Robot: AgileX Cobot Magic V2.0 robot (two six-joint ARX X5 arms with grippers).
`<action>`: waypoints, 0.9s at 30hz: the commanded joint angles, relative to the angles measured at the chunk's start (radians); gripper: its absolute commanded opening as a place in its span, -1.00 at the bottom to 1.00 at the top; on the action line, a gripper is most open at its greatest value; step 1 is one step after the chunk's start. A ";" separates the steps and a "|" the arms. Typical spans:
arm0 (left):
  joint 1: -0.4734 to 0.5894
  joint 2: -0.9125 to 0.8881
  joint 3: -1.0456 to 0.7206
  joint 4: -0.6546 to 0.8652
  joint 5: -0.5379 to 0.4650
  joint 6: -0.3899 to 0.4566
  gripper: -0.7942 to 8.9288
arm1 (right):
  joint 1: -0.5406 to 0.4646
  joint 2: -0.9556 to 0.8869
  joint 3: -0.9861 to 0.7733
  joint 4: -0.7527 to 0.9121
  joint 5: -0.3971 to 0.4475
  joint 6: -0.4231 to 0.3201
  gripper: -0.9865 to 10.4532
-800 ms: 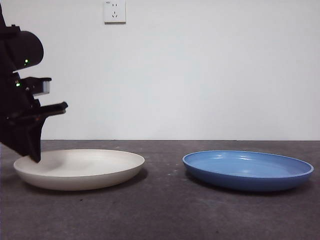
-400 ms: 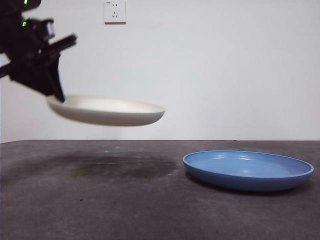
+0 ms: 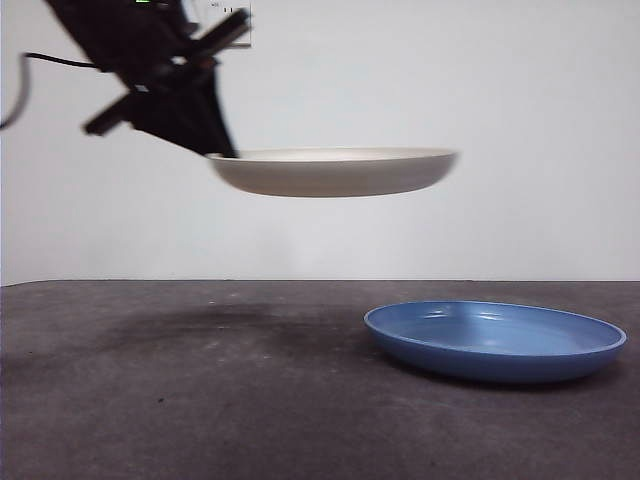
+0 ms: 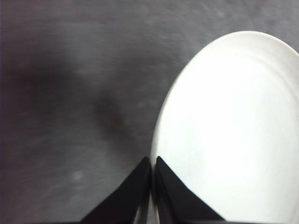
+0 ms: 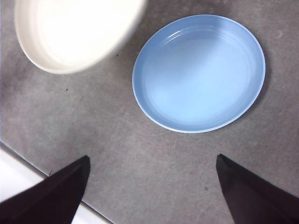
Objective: Pick up the white plate, put it on the blue plate, put it on desk
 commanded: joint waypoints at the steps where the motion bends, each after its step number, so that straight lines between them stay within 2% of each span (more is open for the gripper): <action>1: -0.040 0.092 0.062 0.025 -0.003 -0.055 -0.81 | 0.004 -0.009 0.019 0.007 -0.001 0.029 -0.07; 10: -0.152 0.350 0.291 0.013 -0.012 -0.087 -0.81 | 0.004 -0.075 0.019 0.006 0.000 0.044 -0.07; 15: -0.196 0.462 0.394 -0.047 -0.062 -0.074 -0.81 | 0.004 -0.098 0.019 0.005 0.000 0.058 -0.07; 27: -0.224 0.550 0.415 -0.059 -0.089 -0.070 -0.81 | 0.004 -0.103 0.019 0.005 0.000 0.058 -0.07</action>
